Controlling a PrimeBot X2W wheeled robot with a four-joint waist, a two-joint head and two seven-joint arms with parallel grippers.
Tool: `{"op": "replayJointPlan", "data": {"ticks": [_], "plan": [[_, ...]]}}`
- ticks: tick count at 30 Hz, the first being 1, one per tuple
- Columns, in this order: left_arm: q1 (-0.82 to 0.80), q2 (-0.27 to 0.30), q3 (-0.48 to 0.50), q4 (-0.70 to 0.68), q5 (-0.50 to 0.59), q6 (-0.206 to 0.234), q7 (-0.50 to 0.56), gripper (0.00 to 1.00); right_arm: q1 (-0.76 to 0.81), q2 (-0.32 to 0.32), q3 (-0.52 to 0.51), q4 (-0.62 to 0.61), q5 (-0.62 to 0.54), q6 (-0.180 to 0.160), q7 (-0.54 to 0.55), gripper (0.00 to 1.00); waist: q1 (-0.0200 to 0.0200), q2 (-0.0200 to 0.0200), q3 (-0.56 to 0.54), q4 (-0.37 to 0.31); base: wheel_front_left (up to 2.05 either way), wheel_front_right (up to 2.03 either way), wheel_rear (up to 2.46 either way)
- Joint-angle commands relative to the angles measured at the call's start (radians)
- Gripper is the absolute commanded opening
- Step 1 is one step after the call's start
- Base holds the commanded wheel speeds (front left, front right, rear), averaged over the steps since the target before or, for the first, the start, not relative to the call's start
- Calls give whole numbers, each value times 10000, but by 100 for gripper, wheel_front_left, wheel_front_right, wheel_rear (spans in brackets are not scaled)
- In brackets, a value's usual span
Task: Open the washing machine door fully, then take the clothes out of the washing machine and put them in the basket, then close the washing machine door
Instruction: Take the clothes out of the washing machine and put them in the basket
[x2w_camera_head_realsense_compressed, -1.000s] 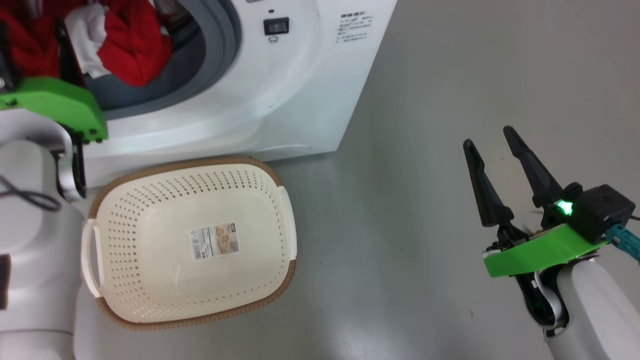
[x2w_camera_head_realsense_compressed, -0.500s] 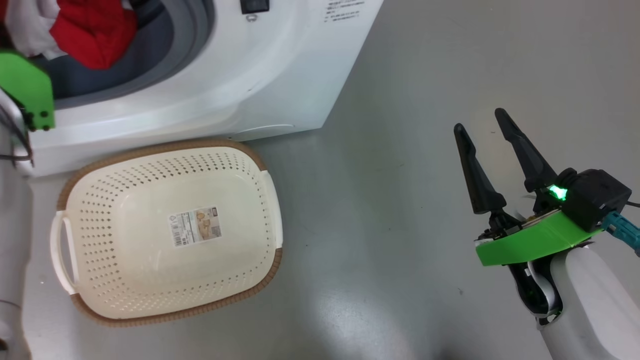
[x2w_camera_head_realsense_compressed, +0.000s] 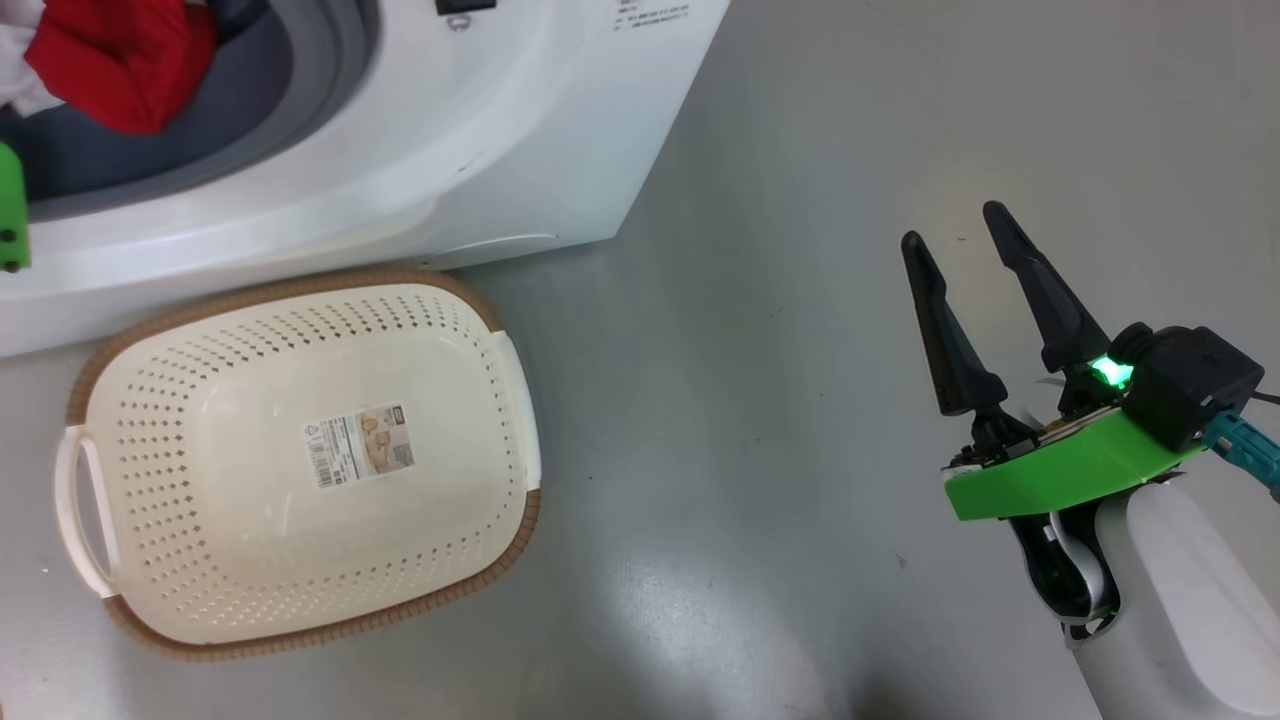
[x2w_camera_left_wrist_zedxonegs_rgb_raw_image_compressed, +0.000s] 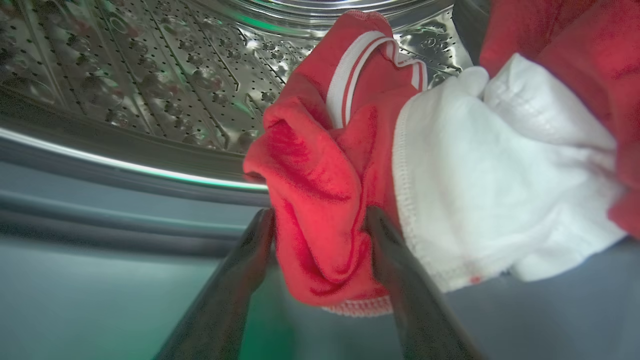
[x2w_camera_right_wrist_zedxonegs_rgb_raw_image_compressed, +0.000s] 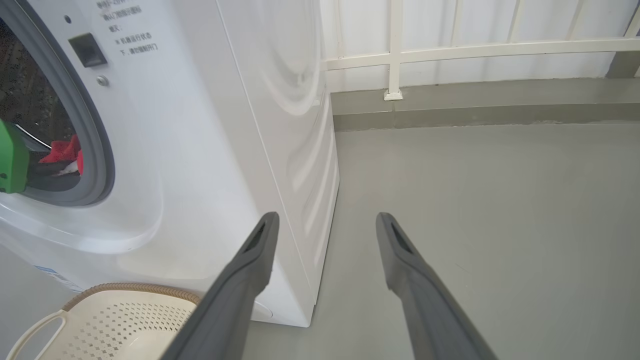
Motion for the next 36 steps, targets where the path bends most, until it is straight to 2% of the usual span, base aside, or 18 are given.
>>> {"op": "replayJointPlan", "data": {"ticks": [1, 2, 7, 14, 15, 17, 24, 28, 34, 36], "plan": [[-185, 627, 125, -113, -94, 20, 17, 41, 6, 0, 197, -231, 76, 50, -63, 100, 0, -1, 37, -30, 0, 0, 0], [-218, 661, 126, -59, -121, 0, -16, 0, -11, 5, 197, -228, 83, 50, -63, 100, 0, -1, 59, -39, 0, 0, 0], [-343, 710, 215, 195, -380, -201, -282, 0, -66, 68, 67, -174, -10, 50, -63, 100, 0, -1, 107, -34, 0, 0, 0], [-308, 617, 539, 309, -969, -488, -1531, 0, -84, 108, 84, -83, -24, 50, -63, 100, 0, -1, -19, 41, 0, 0, 0], [-285, 558, 726, 404, -1261, -721, -1754, 0, -83, 113, 101, -60, -22, 50, -63, 100, 0, -1, -75, 62, 0, 0, 0], [-219, 447, 907, 463, -1536, -871, -2052, 0, -69, 111, 121, -39, -16, 50, -63, 100, 0, -1, -154, 77, 0, 0, 0], [378, 8, 1278, 247, -2151, -1103, -2909, 0, 141, 17, 17, -5, -36, 50, -63, 100, 0, -1, -571, 257, 0, 0, 0], [1029, -200, 1383, -469, -2313, -1108, -3042, 0, 310, -18, -20, -4, -70, 50, -63, 100, 0, -1, -904, 402, 0, 0, 0], [2586, -307, 1506, -3145, -2186, -940, -3054, 0, 482, -26, 8, 40, -87, 50, -63, 100, 0, -1, -1448, 566, 0, 0, 0], [2891, -318, 1496, -3575, -2112, -874, -3055, 0, 515, -27, 18, 54, -90, 50, -63, 100, 0, -1, -1552, 590, 0, 0, 0]]}}
